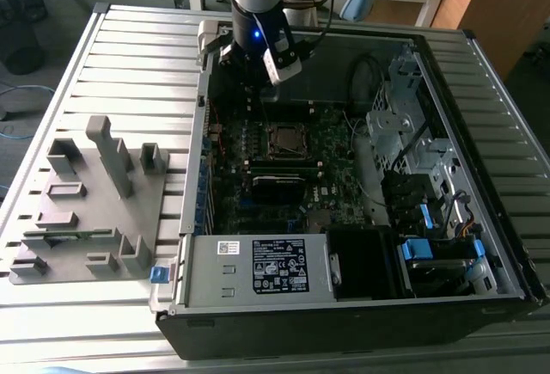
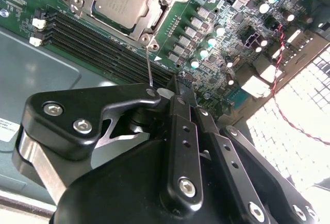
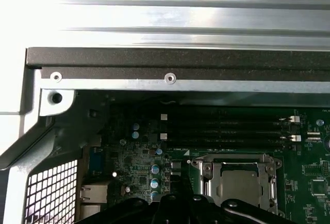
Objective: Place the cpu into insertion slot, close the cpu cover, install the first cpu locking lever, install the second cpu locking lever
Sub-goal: 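Install the first cpu locking lever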
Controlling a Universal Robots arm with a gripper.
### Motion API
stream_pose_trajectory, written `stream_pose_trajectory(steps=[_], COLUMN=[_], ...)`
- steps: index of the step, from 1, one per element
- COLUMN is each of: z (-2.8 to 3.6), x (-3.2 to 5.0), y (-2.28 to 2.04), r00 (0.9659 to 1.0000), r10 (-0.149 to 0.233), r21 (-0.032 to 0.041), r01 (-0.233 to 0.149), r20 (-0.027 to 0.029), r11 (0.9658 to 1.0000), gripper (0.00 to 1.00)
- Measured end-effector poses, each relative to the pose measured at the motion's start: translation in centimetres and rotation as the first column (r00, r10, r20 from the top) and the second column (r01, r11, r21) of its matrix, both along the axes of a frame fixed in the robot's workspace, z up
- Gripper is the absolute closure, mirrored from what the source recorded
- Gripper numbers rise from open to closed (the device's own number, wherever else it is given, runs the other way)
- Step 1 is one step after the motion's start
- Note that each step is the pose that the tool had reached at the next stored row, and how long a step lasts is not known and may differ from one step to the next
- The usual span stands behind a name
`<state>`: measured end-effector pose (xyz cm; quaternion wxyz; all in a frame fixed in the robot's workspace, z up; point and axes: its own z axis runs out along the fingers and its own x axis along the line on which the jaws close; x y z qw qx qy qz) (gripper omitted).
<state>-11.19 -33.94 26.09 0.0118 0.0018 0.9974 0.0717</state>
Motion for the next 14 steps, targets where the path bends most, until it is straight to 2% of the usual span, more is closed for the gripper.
stream_pose_trajectory(steps=[2,3,6,7,12,14], z=[0.00,0.00,0.00,0.00,-0.09,-0.10], x=[-0.03,-0.04,-0.09,-0.12,-0.39,-0.41], y=[-0.02,-0.04,-0.10,-0.11,-0.17,-0.19], r00=[1.0000,1.0000,1.0000,1.0000,1.0000,1.0000], r10=[0.000,0.000,0.000,0.000,0.000,0.000], r21=[0.0075,0.0135,0.0357,0.0385,0.0434,0.0554], r01=[0.000,0.000,0.000,0.000,0.000,0.000], r20=[0.0000,0.0001,0.0000,0.0000,0.0001,0.0000], r11=[1.0000,0.9999,0.9994,0.9993,0.9991,0.9985], gripper=[0.89,0.89,0.89,0.89,0.89,0.89])
